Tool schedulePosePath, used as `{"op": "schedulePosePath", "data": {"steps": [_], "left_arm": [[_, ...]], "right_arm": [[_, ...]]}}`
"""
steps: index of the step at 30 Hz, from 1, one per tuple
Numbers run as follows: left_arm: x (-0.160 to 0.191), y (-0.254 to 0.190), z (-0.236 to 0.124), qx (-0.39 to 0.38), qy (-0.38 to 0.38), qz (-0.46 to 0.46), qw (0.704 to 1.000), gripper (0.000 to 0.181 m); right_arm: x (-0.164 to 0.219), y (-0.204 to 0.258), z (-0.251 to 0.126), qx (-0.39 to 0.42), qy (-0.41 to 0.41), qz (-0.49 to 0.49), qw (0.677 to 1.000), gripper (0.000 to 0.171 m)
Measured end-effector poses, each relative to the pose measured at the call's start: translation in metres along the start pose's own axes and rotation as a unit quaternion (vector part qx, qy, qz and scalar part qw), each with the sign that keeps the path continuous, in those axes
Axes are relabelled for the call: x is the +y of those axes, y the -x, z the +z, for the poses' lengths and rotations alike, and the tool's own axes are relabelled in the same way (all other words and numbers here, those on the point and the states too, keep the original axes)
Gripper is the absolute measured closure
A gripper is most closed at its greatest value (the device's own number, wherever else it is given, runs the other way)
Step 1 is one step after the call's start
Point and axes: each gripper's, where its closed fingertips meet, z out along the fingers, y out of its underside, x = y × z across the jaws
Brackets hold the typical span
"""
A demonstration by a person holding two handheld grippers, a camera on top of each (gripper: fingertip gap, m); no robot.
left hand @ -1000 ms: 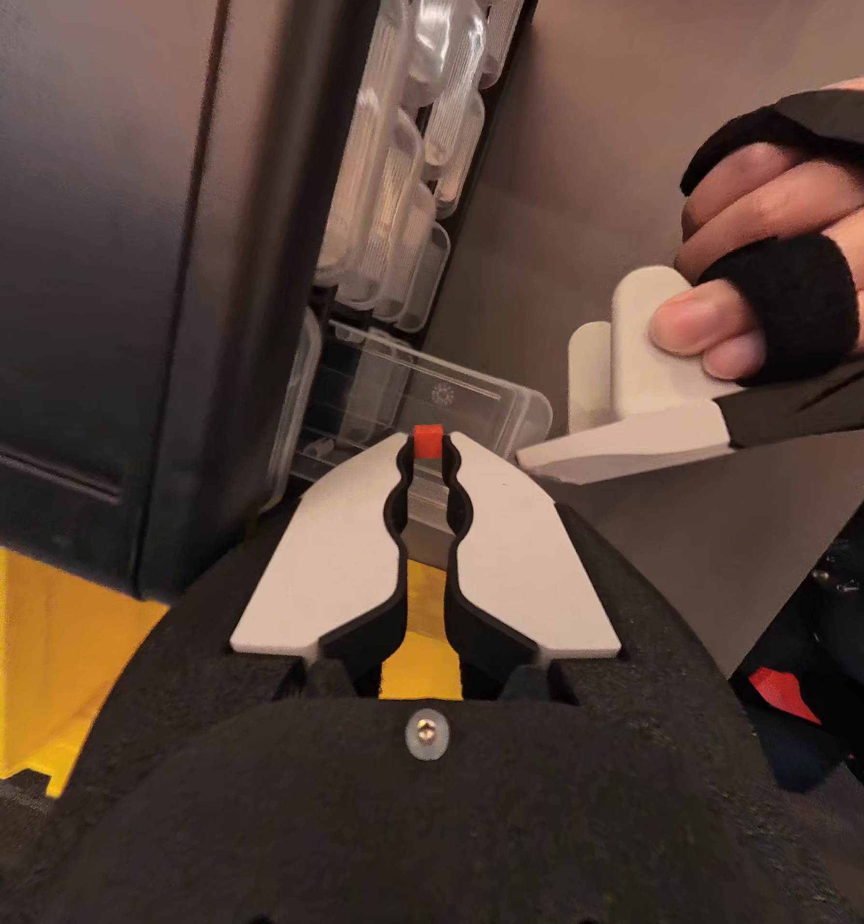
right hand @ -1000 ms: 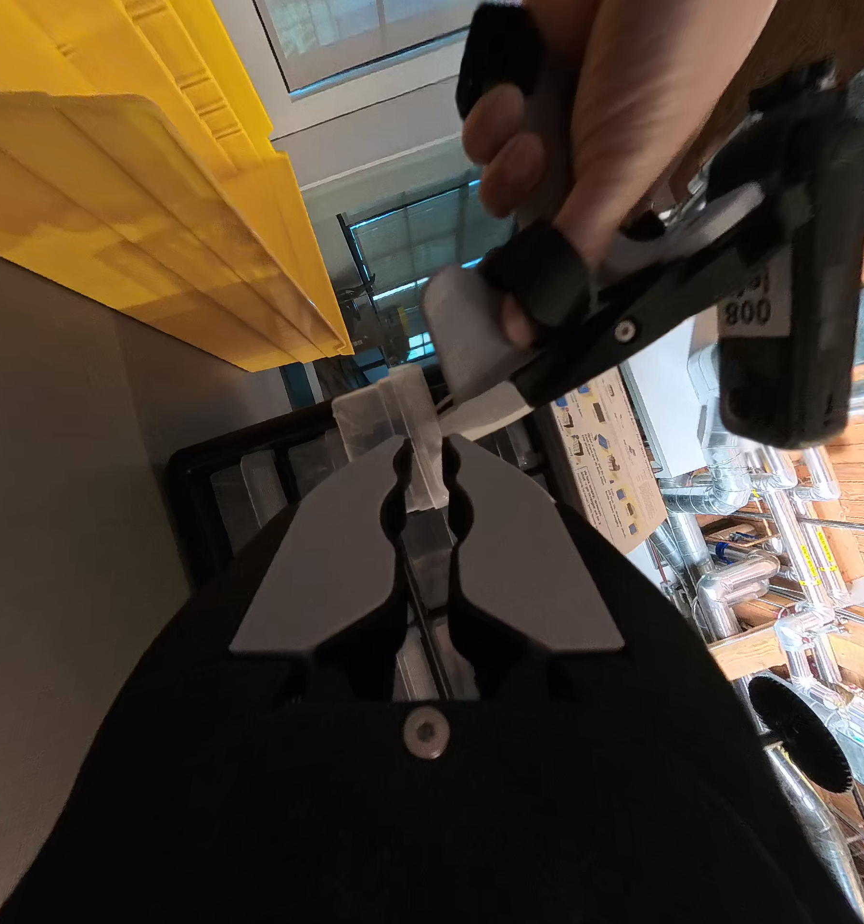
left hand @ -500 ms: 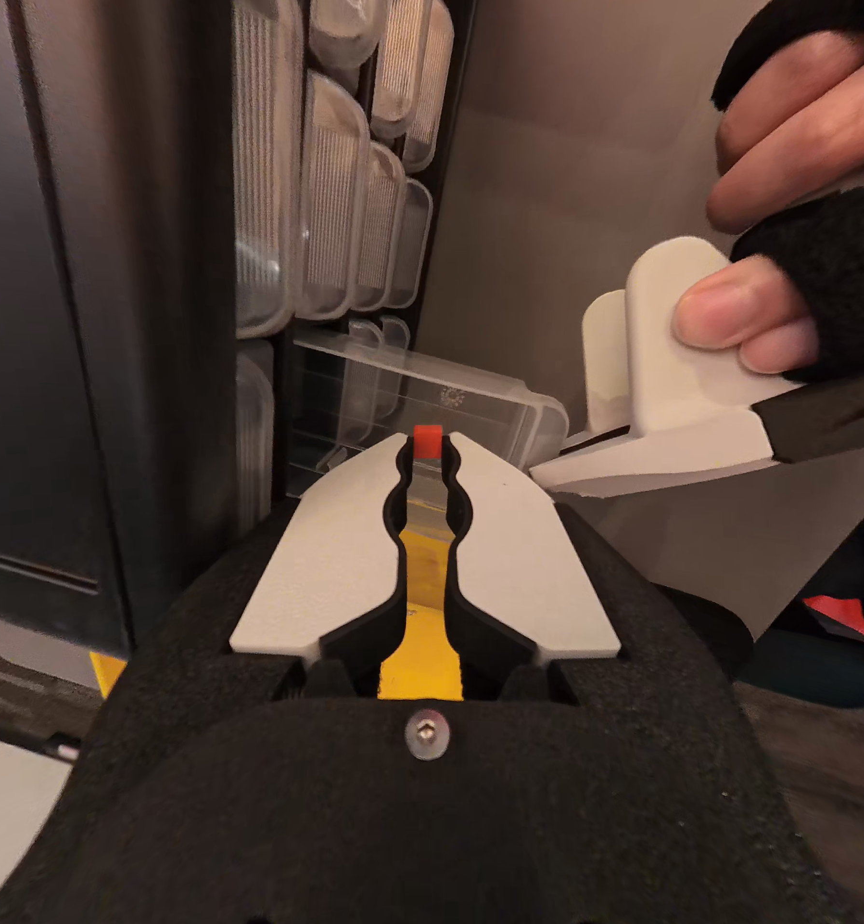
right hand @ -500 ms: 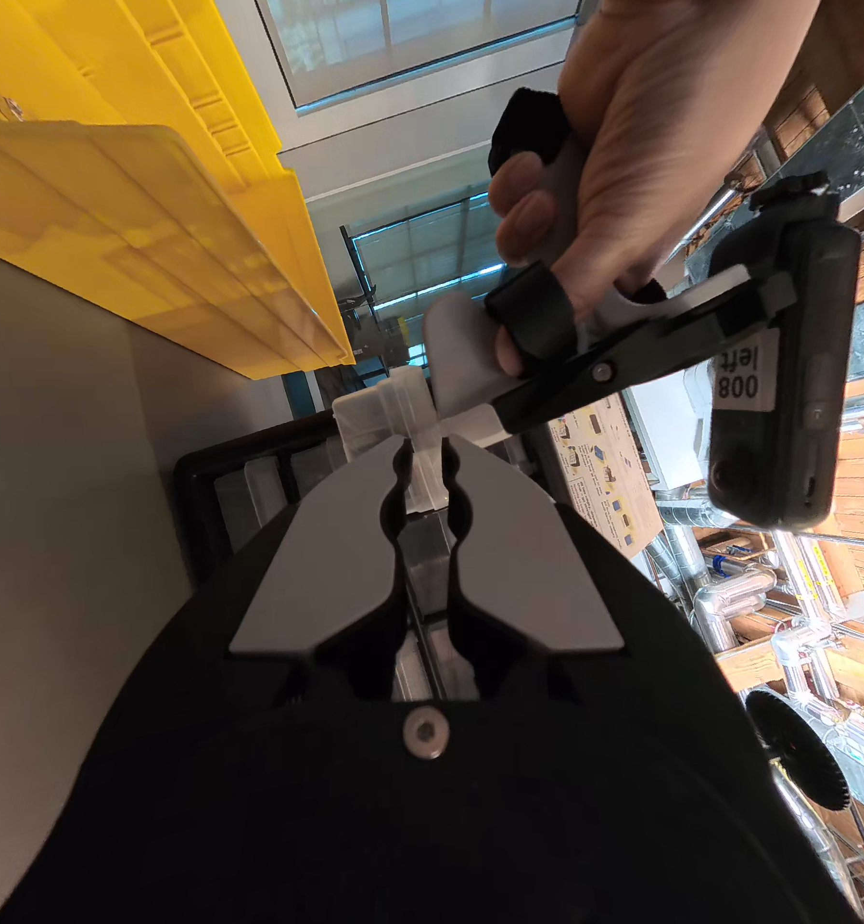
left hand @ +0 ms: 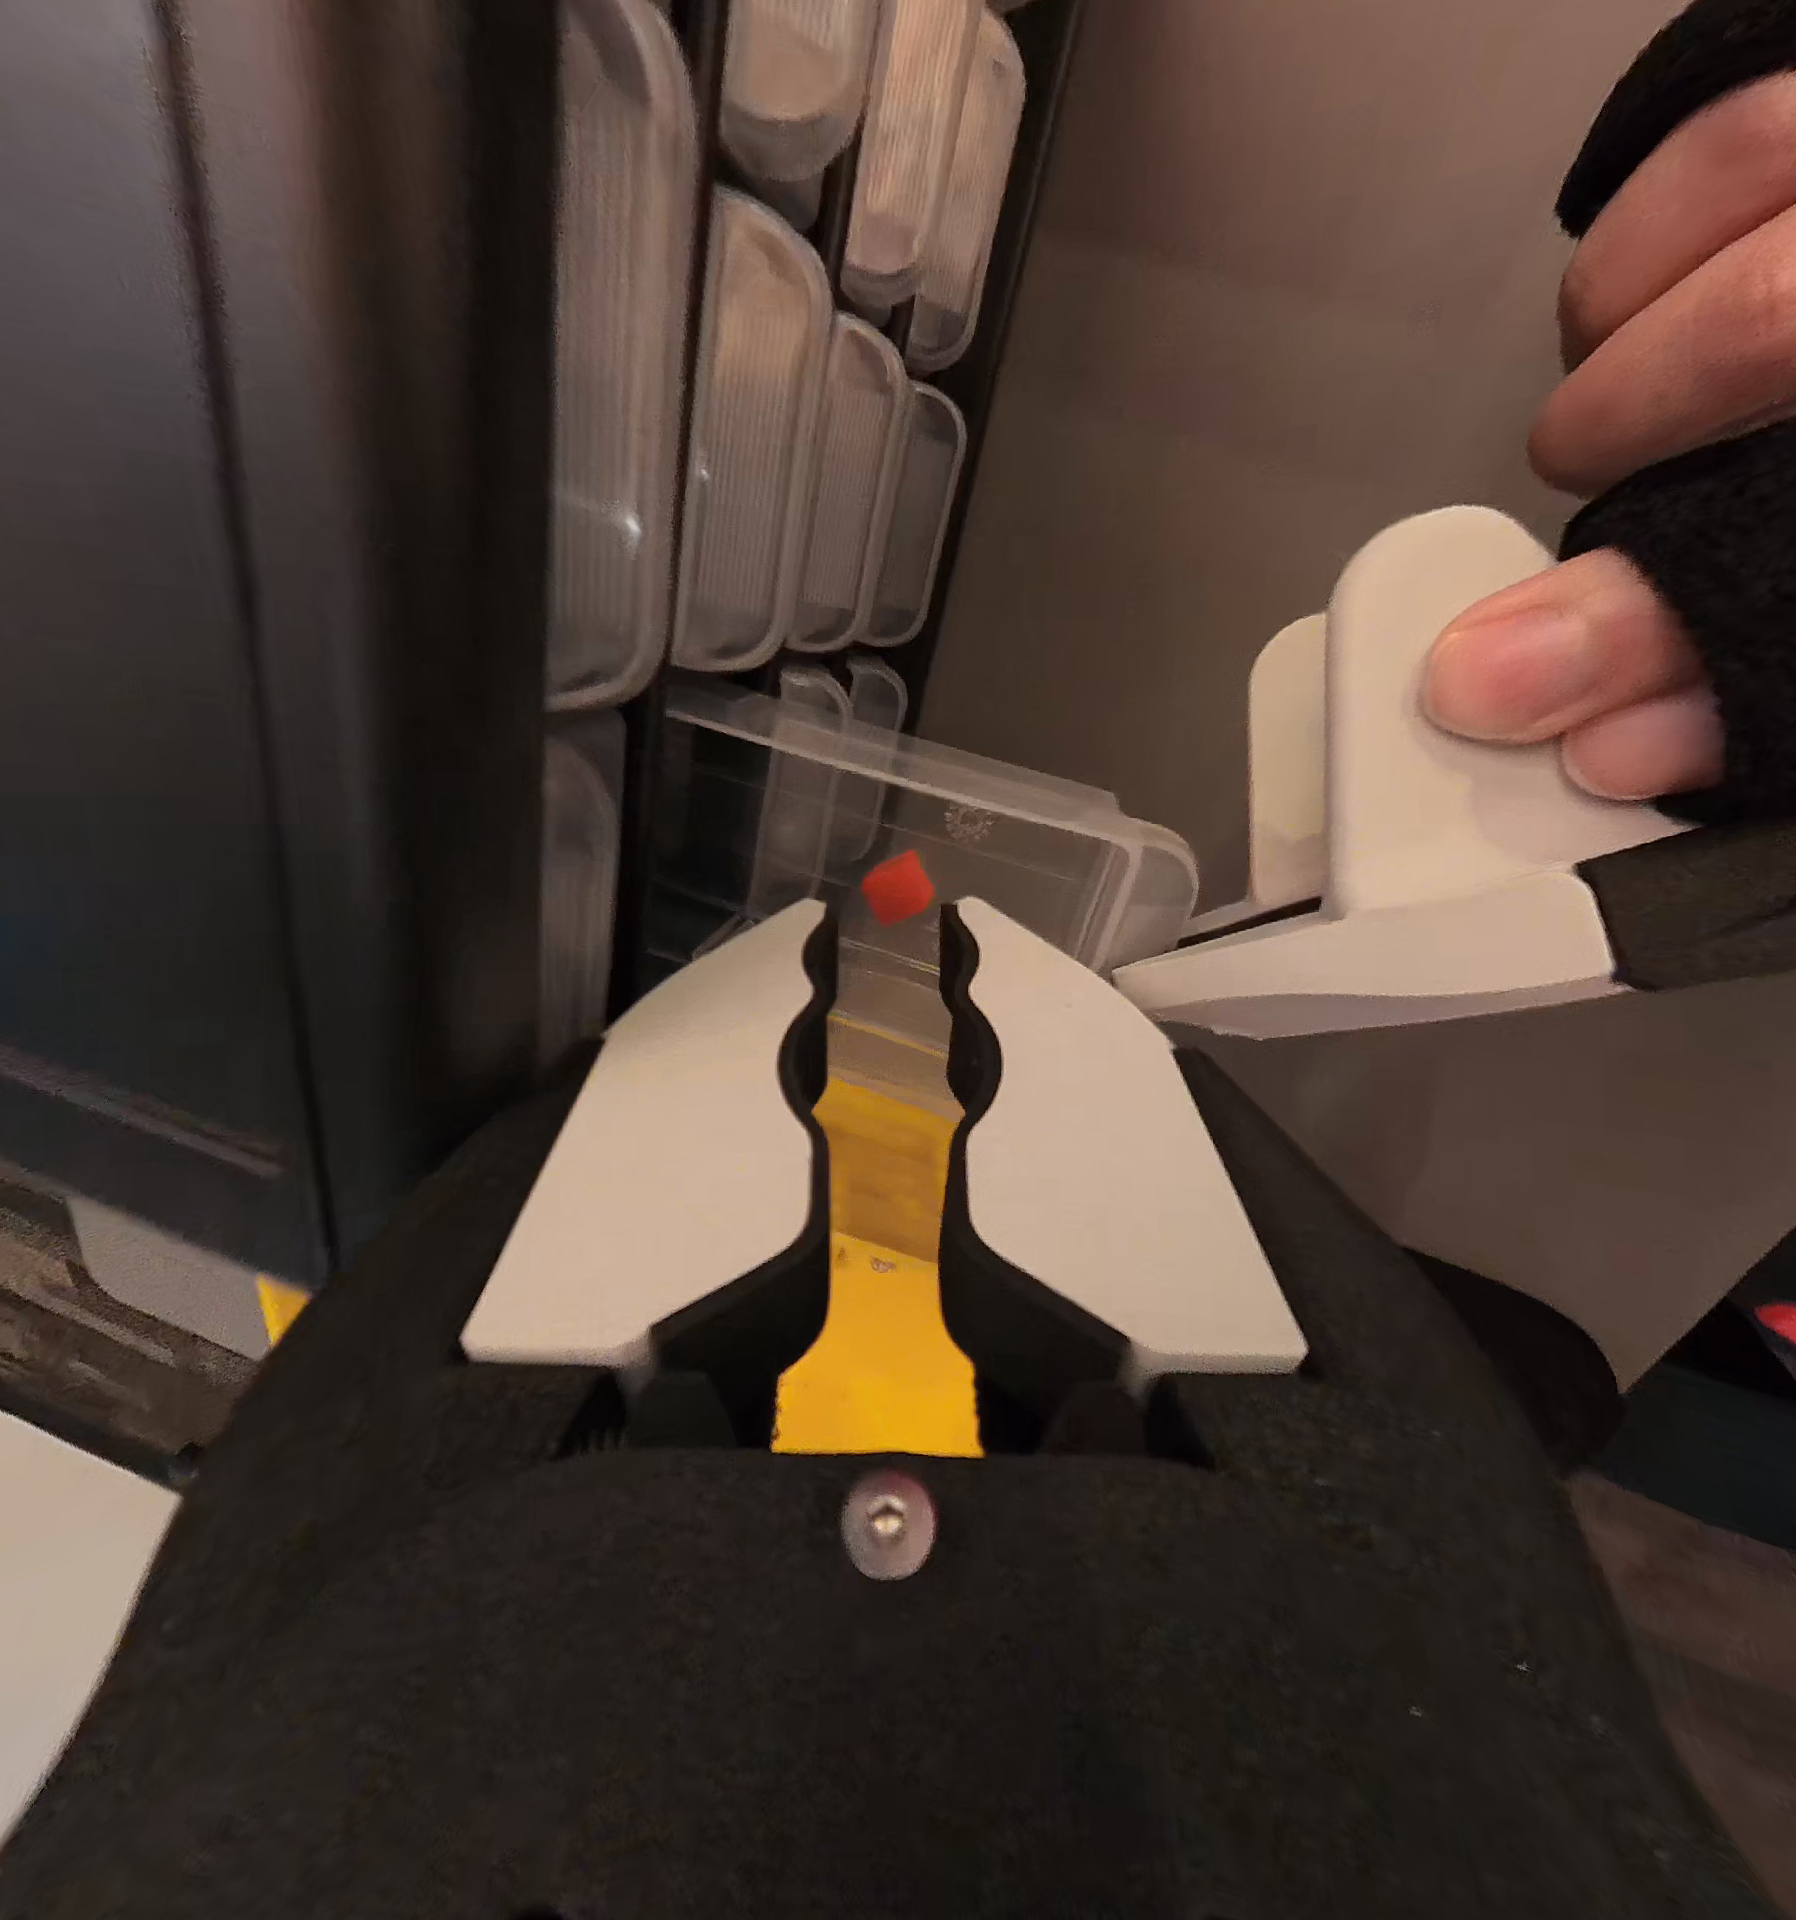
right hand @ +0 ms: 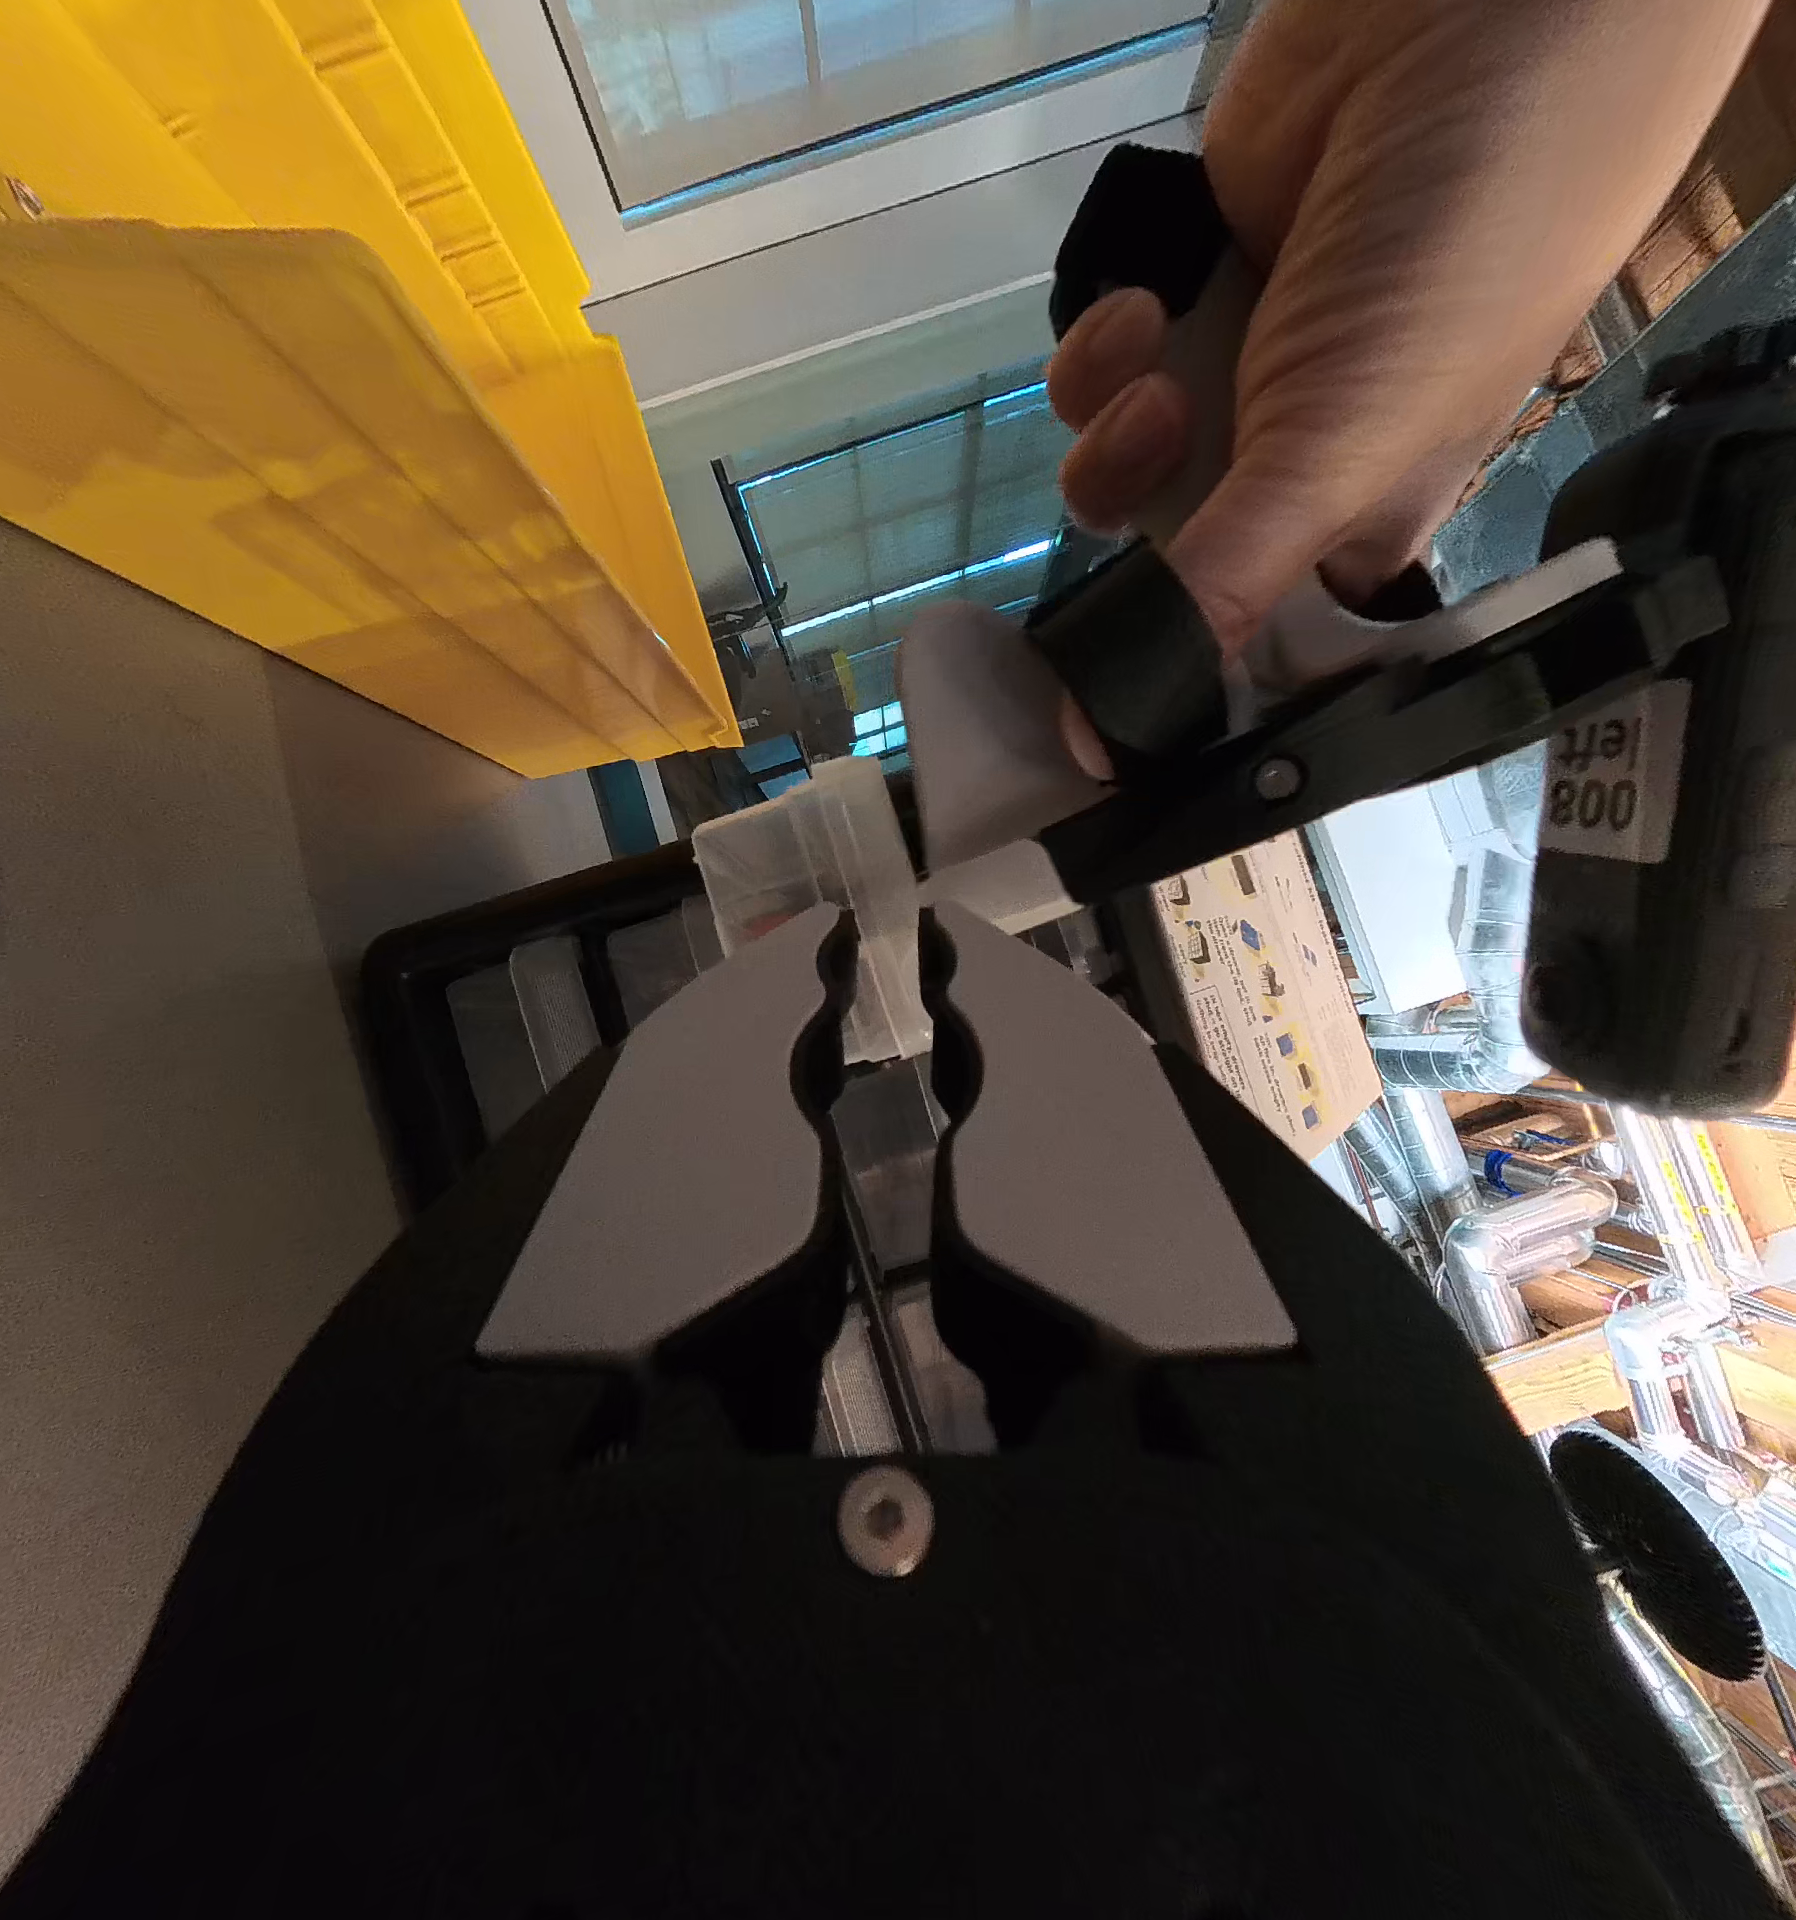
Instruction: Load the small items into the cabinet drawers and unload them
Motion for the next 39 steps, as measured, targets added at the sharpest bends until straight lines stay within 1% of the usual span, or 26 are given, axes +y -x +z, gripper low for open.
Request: {"op": "schedulePosePath", "data": {"steps": [3, 7, 10, 13, 16, 18, 21, 24, 25, 26, 29, 31, 33, 36, 39], "left_arm": [[-0.007, 0.004, -0.018, -0.014, -0.049, -0.017, 0.999, 0.162], [-0.007, 0.001, -0.057, -0.037, -0.142, -0.055, 0.988, 0.162], [0.014, 0.000, -0.079, -0.075, -0.176, -0.084, 0.978, 0.162], [0.044, -0.003, -0.091, -0.098, -0.201, -0.120, 0.967, 0.162], [0.075, -0.005, -0.090, -0.089, -0.214, -0.163, 0.959, 0.165], [0.095, -0.007, -0.084, -0.072, -0.206, -0.187, 0.958, 0.165], [0.117, -0.006, -0.078, -0.070, -0.192, -0.208, 0.956, 0.165], [0.128, -0.009, -0.076, -0.064, -0.190, -0.219, 0.955, 0.165], [0.131, -0.011, -0.076, -0.063, -0.191, -0.220, 0.955, 0.165], [0.134, -0.012, -0.076, -0.062, -0.192, -0.222, 0.954, 0.165], [0.145, -0.015, -0.078, -0.060, -0.196, -0.230, 0.951, 0.164], [0.154, -0.015, -0.078, -0.062, -0.195, -0.238, 0.950, 0.164], [0.162, -0.016, -0.076, -0.060, -0.192, -0.246, 0.948, 0.164], [0.171, -0.018, -0.070, -0.051, -0.187, -0.256, 0.947, 0.164], [0.177, -0.021, -0.065, -0.049, -0.181, -0.261, 0.947, 0.164]], "right_arm": [[0.001, 0.000, 0.001, -0.003, 0.002, 0.004, 1.000, 0.159], [0.004, 0.000, 0.006, -0.006, 0.008, 0.009, 1.000, 0.159], [0.011, 0.000, 0.019, -0.009, 0.028, 0.014, 0.999, 0.159], [0.025, 0.001, 0.033, -0.008, 0.056, 0.023, 0.998, 0.158], [0.032, 0.000, 0.042, -0.001, 0.069, 0.023, 0.997, 0.158], [0.036, -0.001, 0.047, 0.003, 0.075, 0.015, 0.997, 0.157], [0.043, -0.001, 0.055, 0.005, 0.090, 0.008, 0.996, 0.156], [0.045, -0.002, 0.061, 0.009, 0.100, 0.013, 0.995, 0.157], [0.044, -0.002, 0.060, 0.012, 0.099, 0.009, 0.995, 0.153], [0.042, -0.003, 0.058, 0.019, 0.095, 0.003, 0.995, 0.147], [0.040, 0.001, 0.038, 0.023, 0.075, -0.024, 0.997, 0.147], [0.049, -0.003, 0.026, 0.035, 0.078, -0.030, 0.996, 0.150], [0.063, -0.009, 0.019, 0.051, 0.099, -0.041, 0.993, 0.150], [0.084, -0.012, 0.017, 0.062, 0.130, -0.060, 0.988, 0.151], [0.095, -0.016, 0.020, 0.076, 0.143, -0.074, 0.984, 0.152]]}}
